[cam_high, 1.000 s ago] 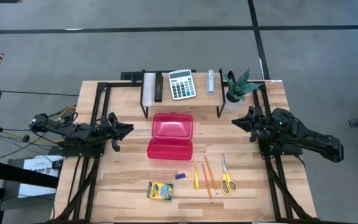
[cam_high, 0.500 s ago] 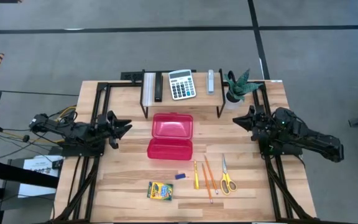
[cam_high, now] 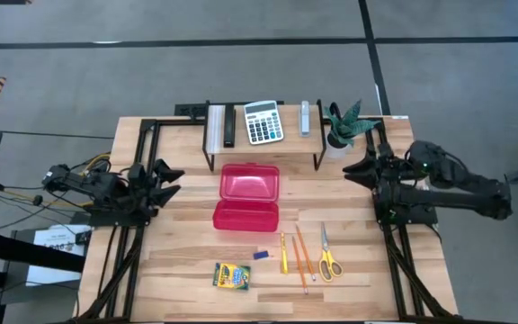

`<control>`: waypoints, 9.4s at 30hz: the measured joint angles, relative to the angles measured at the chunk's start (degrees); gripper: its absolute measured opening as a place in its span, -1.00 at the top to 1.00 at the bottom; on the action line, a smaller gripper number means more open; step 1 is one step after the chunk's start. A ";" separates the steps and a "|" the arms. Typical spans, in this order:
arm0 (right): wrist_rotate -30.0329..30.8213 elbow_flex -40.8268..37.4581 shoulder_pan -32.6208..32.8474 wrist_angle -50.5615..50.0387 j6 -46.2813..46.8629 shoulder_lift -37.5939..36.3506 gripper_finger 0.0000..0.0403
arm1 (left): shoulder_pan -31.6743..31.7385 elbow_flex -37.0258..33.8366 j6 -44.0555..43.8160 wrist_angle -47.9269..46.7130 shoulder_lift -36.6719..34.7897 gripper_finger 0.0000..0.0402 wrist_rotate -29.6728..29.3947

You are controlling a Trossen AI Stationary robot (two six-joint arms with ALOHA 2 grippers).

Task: Pack school essentials
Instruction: Put the yellow scissors into the red supply box, then put the yellow pen into the red supply box

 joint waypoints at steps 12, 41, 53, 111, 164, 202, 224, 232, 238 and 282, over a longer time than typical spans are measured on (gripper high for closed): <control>-4.56 9.08 19.56 -8.90 18.77 22.57 0.04 | 0.00 0.00 -1.25 -0.01 0.01 -0.31 0.67; -2.33 18.50 40.19 -27.80 47.37 58.94 0.20 | 0.01 0.02 -1.21 -0.57 0.01 -0.31 1.51; 5.83 18.46 37.91 -27.61 53.40 69.13 -0.47 | 0.02 0.02 0.50 -1.00 0.01 -0.31 1.58; 19.82 19.64 32.06 -21.16 44.26 64.26 0.92 | 0.02 0.02 0.46 -2.65 0.01 -0.31 -0.24; 7.84 60.14 20.54 -12.74 -4.32 101.81 0.84 | 0.00 0.04 0.28 -4.07 0.51 -0.31 -0.27; 16.11 60.10 18.73 -31.66 -17.00 105.44 0.14 | 0.00 0.00 0.72 -4.54 0.55 -0.31 -0.40; 14.60 70.62 23.93 -42.04 -12.97 104.55 -0.24 | 0.02 0.00 0.76 -5.27 0.55 -0.31 -0.38; 14.36 71.79 33.59 -35.21 -12.33 104.55 -0.24 | 0.02 0.02 1.72 -5.25 0.55 -0.31 -0.38; 18.84 70.87 35.75 -29.64 -15.04 104.55 -0.24 | 0.01 0.02 1.32 -5.25 0.55 -0.31 -0.38; 15.61 60.87 43.79 -39.62 -26.72 104.73 -0.24 | 0.01 0.04 1.37 -5.21 0.54 -0.31 -1.65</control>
